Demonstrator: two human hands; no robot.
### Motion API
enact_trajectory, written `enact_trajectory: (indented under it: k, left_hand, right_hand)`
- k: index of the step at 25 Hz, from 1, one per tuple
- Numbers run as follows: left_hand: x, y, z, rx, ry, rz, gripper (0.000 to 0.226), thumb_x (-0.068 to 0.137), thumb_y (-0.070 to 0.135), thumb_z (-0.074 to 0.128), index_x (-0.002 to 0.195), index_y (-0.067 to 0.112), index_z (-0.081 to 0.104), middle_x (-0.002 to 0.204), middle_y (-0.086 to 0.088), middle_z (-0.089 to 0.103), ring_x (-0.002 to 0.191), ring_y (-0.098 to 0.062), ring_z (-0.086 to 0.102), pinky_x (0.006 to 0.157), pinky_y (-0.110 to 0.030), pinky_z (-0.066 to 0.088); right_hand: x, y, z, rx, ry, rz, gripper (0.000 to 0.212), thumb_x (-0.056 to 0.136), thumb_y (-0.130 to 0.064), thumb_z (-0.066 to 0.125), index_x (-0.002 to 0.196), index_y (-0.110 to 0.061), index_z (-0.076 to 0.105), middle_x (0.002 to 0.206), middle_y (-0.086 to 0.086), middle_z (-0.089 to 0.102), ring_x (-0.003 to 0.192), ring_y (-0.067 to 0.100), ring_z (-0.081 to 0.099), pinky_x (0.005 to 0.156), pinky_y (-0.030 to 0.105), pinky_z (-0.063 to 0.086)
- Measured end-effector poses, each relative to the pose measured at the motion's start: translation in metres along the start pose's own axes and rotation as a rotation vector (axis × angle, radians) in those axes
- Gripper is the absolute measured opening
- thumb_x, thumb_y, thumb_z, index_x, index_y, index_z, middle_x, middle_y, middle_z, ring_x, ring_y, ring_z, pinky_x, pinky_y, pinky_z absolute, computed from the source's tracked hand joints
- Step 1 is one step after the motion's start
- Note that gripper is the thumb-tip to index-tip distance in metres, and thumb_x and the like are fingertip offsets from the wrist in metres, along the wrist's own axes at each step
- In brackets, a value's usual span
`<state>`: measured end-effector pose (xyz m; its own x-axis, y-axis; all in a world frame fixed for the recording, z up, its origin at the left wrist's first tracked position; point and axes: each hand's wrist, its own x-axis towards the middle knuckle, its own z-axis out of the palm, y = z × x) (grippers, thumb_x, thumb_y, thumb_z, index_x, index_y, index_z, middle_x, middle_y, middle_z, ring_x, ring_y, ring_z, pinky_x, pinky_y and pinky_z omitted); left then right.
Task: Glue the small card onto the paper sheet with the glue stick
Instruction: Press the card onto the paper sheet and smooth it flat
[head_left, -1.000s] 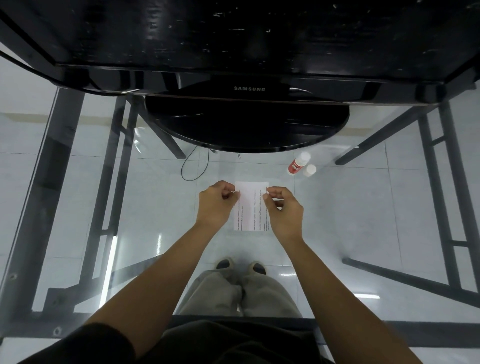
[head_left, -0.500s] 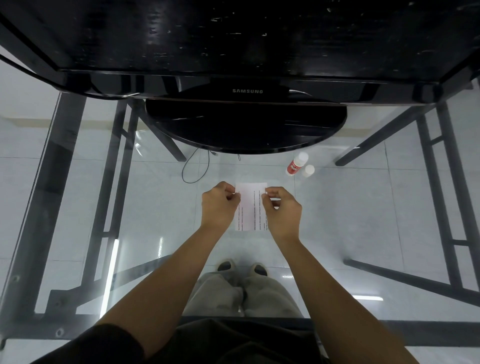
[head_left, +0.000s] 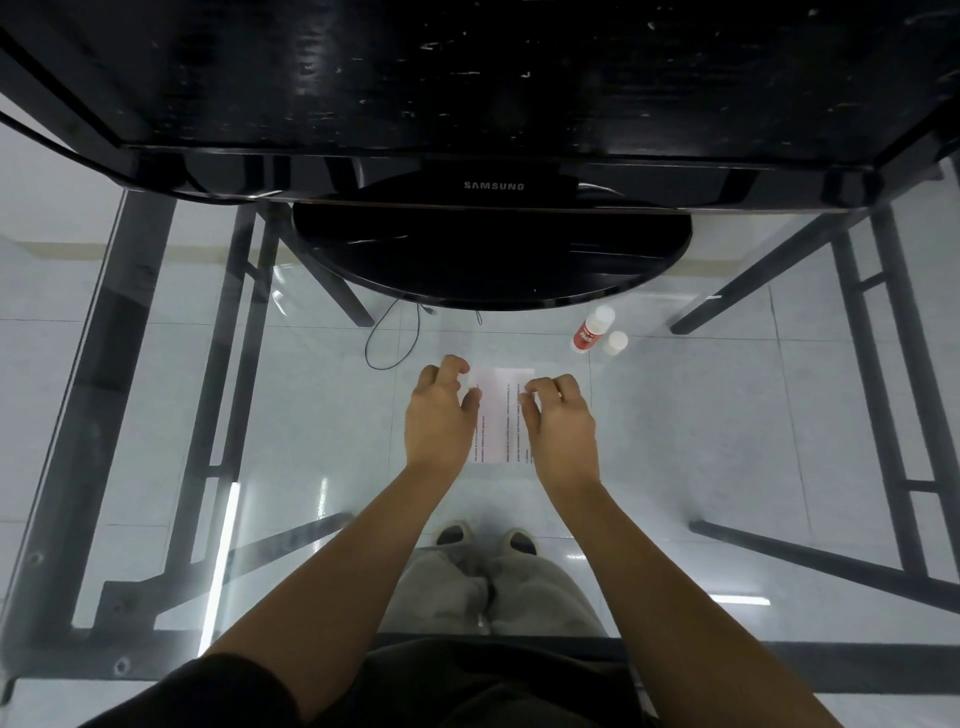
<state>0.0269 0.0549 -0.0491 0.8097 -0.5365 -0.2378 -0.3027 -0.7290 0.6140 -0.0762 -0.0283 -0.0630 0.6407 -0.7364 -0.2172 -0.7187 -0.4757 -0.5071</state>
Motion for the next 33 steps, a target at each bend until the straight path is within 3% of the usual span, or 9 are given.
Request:
enact_trajectory:
  k: [3,6,9,11,13,20,23,28,33]
  left_hand:
    - [-0.006,-0.010,0.000,0.180,0.041,0.194,0.030,0.091,0.020,0.056,0.121,0.018,0.057,0.112,-0.013,0.059,0.092,-0.029,0.057,0.070,-0.037,0.055]
    - [-0.007,-0.019,0.002,0.343,0.008,0.299,0.036,0.091,0.018,0.056,0.127,0.014,0.055,0.117,-0.016,0.057,0.096,-0.035,0.055,0.071,-0.041,0.051]
    - [-0.007,-0.022,0.004,0.463,-0.072,0.296,0.047,0.089,0.017,0.059,0.134,0.014,0.045,0.130,-0.015,0.050,0.103,-0.036,0.050,0.078,-0.043,0.047]
    - [-0.005,-0.023,0.002,0.514,-0.091,0.331,0.052,0.088,0.019,0.060,0.136,0.015,0.041,0.143,-0.009,0.041,0.109,-0.034,0.046,0.082,-0.043,0.044]
    - [-0.003,-0.027,-0.001,0.563,-0.117,0.387,0.050,0.093,0.024,0.051,0.140,0.016,0.035,0.149,-0.001,0.034,0.117,-0.033,0.043,0.087,-0.045,0.040]
    - [-0.001,-0.040,-0.011,0.750,-0.236,0.457,0.065,0.090,0.057,0.010,0.146,0.025,0.010,0.155,0.008,0.018,0.131,-0.024,0.031,0.096,-0.055,0.030]
    - [-0.003,-0.052,-0.016,0.758,-0.316,0.510,0.076,0.081,0.067,-0.005,0.146,0.029,0.000,0.156,0.010,0.011,0.137,-0.024,0.021,0.099,-0.059,0.023]
    - [-0.006,-0.055,-0.022,0.807,-0.360,0.610,0.071,0.082,0.068,-0.005,0.143,0.033,-0.007,0.156,0.010,0.012,0.142,-0.028,0.015,0.102,-0.065,0.021]
    - [-0.010,-0.073,-0.035,0.921,-0.408,0.956,0.059,0.090,0.059,0.003,0.143,0.033,0.004,0.150,0.009,0.013,0.141,-0.027,0.013,0.102,-0.064,0.025]
  right_hand:
    - [0.001,0.001,0.002,-0.188,-0.088,-0.175,0.057,0.080,-0.021,0.070,0.131,-0.017,0.043,0.136,0.011,0.044,0.115,0.028,0.046,0.098,0.036,0.043]
    - [0.003,0.007,-0.001,-0.286,-0.145,-0.296,0.062,0.082,-0.016,0.067,0.137,-0.016,0.038,0.148,0.011,0.035,0.135,0.034,0.030,0.112,0.047,0.018]
    - [-0.001,0.021,-0.003,-0.465,-0.179,-0.389,0.057,0.097,-0.031,0.040,0.147,-0.018,0.015,0.157,0.001,0.013,0.145,0.019,0.003,0.111,0.044,-0.011]
    - [-0.005,0.024,-0.003,-0.497,-0.205,-0.387,0.057,0.097,-0.043,0.014,0.147,-0.020,0.000,0.158,-0.002,0.002,0.141,0.013,-0.011,0.107,0.040,-0.019]
    - [-0.006,0.024,-0.002,-0.515,-0.221,-0.394,0.059,0.095,-0.047,0.008,0.146,-0.020,-0.005,0.157,-0.002,-0.003,0.137,0.012,-0.020,0.105,0.039,-0.025]
    - [-0.010,0.023,-0.001,-0.519,-0.180,-0.384,0.059,0.096,-0.044,0.014,0.147,-0.018,0.003,0.158,0.002,0.003,0.144,0.018,-0.002,0.110,0.041,-0.013]
    - [-0.010,0.021,-0.002,-0.529,-0.180,-0.380,0.060,0.095,-0.046,0.012,0.147,-0.018,0.002,0.158,0.004,0.000,0.144,0.020,-0.002,0.109,0.042,-0.017]
    - [-0.011,0.021,-0.002,-0.539,-0.173,-0.365,0.062,0.094,-0.049,0.010,0.147,-0.018,-0.001,0.158,0.002,-0.001,0.144,0.018,-0.004,0.108,0.044,-0.020]
    - [-0.010,0.023,0.000,-0.513,-0.181,-0.351,0.063,0.094,-0.049,0.014,0.147,-0.019,-0.002,0.158,0.000,-0.002,0.144,0.017,-0.006,0.110,0.046,-0.015]
